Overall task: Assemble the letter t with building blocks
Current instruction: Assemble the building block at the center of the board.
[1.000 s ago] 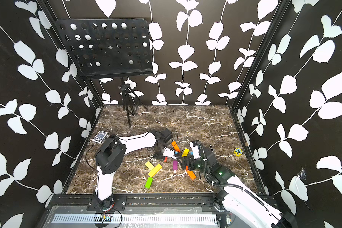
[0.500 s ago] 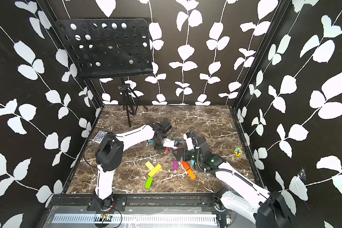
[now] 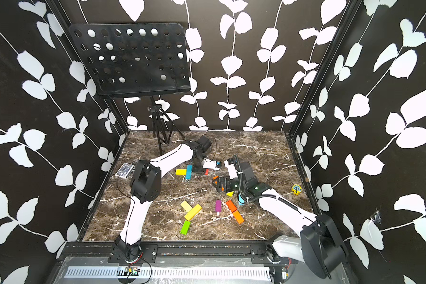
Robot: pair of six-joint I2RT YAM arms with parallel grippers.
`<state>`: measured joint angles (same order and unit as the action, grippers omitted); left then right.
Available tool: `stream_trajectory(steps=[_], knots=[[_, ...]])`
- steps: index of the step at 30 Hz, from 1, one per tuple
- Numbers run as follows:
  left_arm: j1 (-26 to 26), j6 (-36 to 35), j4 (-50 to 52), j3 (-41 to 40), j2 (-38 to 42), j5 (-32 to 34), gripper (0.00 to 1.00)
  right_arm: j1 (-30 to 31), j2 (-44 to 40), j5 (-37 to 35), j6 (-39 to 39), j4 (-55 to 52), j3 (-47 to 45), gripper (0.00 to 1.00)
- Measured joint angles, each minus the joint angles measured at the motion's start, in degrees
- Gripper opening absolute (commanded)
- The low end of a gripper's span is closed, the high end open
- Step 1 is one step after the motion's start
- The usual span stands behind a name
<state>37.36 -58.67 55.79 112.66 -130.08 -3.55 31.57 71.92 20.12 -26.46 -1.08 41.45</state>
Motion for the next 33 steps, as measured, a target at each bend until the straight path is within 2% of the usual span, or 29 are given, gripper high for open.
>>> stream_trajectory(steps=[13,33], knots=[[-2.08,-1.01,1.18,0.98,-1.18,-0.24,0.27,-0.63,5.57,2.29,-0.04,3.58,2.45,0.99],[-3.78,-1.14,1.14,0.96,-3.52,-0.50,0.27,-0.96,5.92,2.91,-0.09,3.85,2.45,0.99]])
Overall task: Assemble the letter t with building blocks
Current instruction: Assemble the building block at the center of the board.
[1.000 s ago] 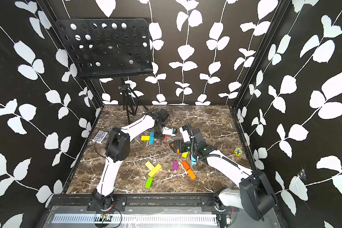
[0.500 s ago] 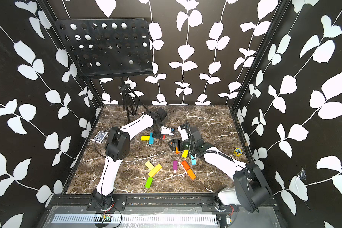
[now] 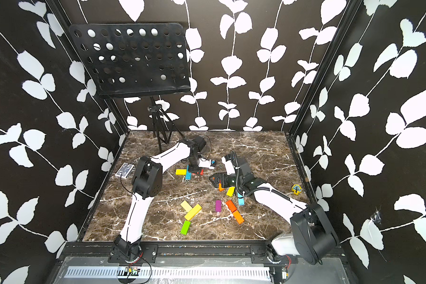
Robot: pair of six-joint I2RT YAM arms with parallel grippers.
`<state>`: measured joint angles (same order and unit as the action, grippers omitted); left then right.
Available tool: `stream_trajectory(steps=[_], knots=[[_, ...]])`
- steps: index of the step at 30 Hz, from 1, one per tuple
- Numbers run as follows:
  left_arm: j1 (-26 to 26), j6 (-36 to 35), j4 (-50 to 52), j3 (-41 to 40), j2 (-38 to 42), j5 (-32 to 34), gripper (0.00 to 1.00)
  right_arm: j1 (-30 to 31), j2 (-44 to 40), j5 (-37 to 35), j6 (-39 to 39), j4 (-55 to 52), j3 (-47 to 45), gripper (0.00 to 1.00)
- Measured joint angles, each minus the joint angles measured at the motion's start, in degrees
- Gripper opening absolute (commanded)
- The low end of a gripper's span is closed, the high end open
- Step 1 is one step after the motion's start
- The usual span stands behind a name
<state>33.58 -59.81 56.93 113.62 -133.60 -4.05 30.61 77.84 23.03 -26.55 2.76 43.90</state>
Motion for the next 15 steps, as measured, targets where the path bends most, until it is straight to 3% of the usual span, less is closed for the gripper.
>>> stream_trajectory(steps=[15], knots=[[-0.07,0.28,-0.04,-0.74,0.00,0.07,0.27,-0.02,0.00,0.17,-0.26,0.07,-0.02,0.99]])
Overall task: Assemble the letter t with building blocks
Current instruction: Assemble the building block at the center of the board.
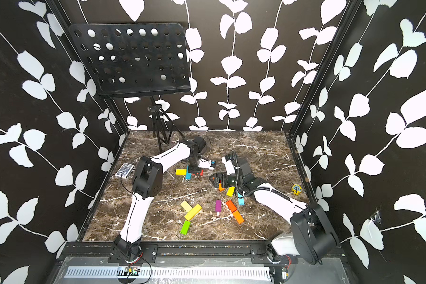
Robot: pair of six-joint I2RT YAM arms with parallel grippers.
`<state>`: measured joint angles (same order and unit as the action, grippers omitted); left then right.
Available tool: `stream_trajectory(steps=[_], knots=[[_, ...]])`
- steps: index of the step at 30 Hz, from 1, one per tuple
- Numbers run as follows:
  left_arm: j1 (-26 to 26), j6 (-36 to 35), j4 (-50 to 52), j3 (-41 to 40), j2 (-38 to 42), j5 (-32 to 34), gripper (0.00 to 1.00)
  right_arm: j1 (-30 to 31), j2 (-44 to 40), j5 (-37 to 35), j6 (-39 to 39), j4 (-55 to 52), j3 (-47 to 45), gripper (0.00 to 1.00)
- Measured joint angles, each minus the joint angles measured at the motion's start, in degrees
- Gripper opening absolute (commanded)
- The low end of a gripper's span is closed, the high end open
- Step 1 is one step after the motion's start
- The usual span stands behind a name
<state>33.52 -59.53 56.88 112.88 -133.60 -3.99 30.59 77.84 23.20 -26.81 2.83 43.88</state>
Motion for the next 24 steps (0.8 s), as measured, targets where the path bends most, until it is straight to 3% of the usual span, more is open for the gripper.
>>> stream_trajectory(steps=[24], knots=[[-0.87,0.57,-0.07,-0.87,0.00,0.00,0.28,0.00,-0.44,0.22,-0.22,1.22,-1.46,0.99]])
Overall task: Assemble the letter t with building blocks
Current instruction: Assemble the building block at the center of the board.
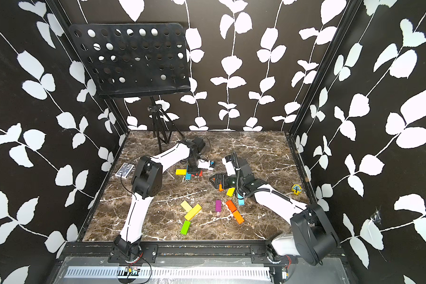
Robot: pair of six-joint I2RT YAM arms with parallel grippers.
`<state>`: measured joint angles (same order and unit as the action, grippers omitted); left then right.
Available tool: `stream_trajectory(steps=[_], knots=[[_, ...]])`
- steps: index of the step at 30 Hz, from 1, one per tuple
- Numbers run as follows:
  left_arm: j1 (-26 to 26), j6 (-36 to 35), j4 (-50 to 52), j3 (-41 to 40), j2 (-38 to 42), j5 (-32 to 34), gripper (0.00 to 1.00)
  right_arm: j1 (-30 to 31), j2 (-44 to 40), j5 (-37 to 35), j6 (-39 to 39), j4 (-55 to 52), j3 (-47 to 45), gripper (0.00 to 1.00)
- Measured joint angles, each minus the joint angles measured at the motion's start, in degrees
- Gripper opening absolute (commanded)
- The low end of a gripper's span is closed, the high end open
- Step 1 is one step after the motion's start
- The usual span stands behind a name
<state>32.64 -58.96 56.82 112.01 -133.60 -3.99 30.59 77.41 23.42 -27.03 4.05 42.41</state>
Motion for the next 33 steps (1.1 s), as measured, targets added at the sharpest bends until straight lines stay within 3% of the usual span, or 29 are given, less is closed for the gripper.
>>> stream_trajectory(steps=[28,33], knots=[[-0.44,0.28,-1.03,-0.07,0.00,0.52,0.42,-0.02,0.00,0.00,0.02,0.00,-0.04,0.99],[-0.44,0.46,-1.01,-0.07,0.00,-0.04,0.50,-0.07,-0.13,0.00,0.02,0.00,-0.17,0.99]])
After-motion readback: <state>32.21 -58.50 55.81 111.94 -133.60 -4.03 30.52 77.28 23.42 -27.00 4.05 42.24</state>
